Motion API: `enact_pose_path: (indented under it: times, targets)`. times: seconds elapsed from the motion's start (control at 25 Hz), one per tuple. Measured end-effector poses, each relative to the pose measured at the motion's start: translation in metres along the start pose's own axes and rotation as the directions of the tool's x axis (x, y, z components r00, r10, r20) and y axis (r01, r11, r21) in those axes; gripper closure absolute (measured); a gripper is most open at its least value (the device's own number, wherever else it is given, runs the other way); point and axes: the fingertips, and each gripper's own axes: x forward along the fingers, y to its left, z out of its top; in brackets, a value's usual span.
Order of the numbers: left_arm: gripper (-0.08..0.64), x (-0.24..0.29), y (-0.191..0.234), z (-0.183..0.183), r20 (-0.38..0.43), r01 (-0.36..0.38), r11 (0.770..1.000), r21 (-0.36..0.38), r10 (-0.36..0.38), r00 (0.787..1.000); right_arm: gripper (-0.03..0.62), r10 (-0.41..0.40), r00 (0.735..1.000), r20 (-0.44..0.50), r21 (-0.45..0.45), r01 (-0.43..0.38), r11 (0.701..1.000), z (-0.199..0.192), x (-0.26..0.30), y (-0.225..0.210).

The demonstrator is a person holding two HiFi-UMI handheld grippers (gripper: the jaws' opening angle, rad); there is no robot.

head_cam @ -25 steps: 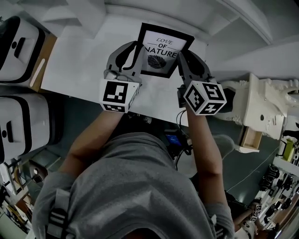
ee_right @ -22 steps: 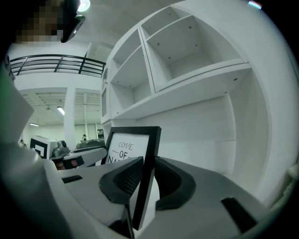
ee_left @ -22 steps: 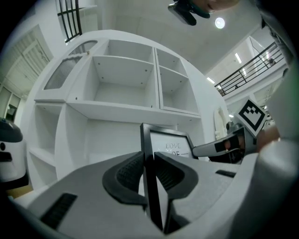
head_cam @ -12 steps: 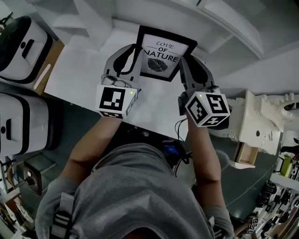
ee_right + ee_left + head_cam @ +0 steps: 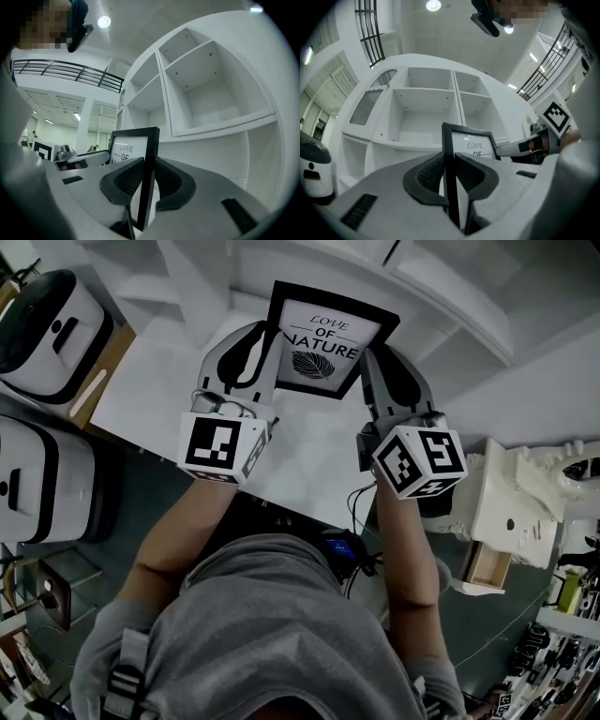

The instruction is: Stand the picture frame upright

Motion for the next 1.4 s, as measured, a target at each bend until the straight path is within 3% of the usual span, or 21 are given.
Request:
enact_pose_path:
  times: [0.44,0.84,1.2,1.4]
  targets:
    - [0.489,-0.005,0.004,0.024,0.083,-0.005,1.0,0.003,0.005,0.997,0.506,0.024,0.997,0.074,-0.048,-0.02,0.999,0.025,-0.004,0.012]
    - [0.489,0.024,0.059,0.067,0.134,0.073,0.997,-0.024,-0.069,0.989,0.506,-0.024,0.992,0.127,-0.033,0.029,0.999,0.069,0.046,0.029]
    - [0.489,0.059,0.08,0.119,0.247,0.188,0.982,-0.015,-0.179,0.952,0.506,-0.094,0.972,0.218,-0.051,0.107,0.993,0.124,0.068,0.026]
    - [0.489,0.114,0.117,0.162,0.303,0.225,0.974,0.006,-0.217,0.928,0.506,-0.124,0.959,0.253,-0.065,0.145,0.987,0.176,0.118,0.013]
